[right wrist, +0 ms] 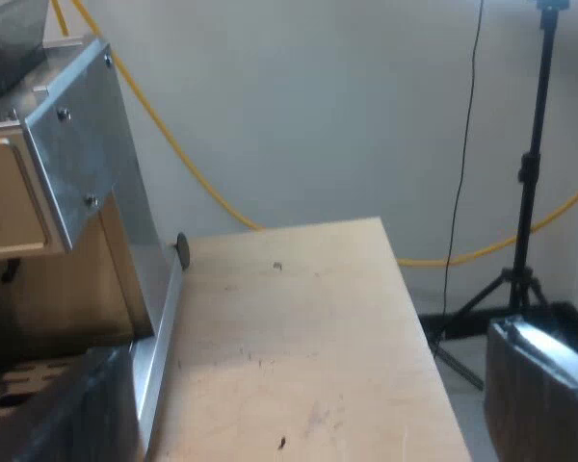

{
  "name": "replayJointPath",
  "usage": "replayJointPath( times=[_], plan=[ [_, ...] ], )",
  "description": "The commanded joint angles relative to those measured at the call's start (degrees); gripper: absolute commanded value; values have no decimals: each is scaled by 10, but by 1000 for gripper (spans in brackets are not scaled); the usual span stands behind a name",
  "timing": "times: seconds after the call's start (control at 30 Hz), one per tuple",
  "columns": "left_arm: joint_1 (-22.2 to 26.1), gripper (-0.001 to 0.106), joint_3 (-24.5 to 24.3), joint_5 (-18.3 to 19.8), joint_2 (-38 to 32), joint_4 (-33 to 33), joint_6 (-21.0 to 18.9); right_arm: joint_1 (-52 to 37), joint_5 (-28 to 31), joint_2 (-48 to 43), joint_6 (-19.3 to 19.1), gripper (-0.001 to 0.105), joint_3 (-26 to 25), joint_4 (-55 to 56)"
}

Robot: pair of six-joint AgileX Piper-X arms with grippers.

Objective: Place mug into machine

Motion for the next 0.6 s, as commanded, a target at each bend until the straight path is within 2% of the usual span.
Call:
replayJointPath(
  times=[0.03, 0.2, 0.3, 0.6],
  plan=[
    [0, 72, 16, -21, -80, 1, 4, -1, -11, -23, -3, 87, 13, -3],
    [0, 72, 69, -71, -79, -15, 4, -1, -39, -23, -1, 87, 58, -3],
    [0, 72, 100, -78, -79, -30, 4, -1, -39, -22, 10, 87, 83, -3],
    [0, 72, 186, -78, -78, -53, 4, -1, -39, -22, 9, 87, 143, -3]
  ],
)
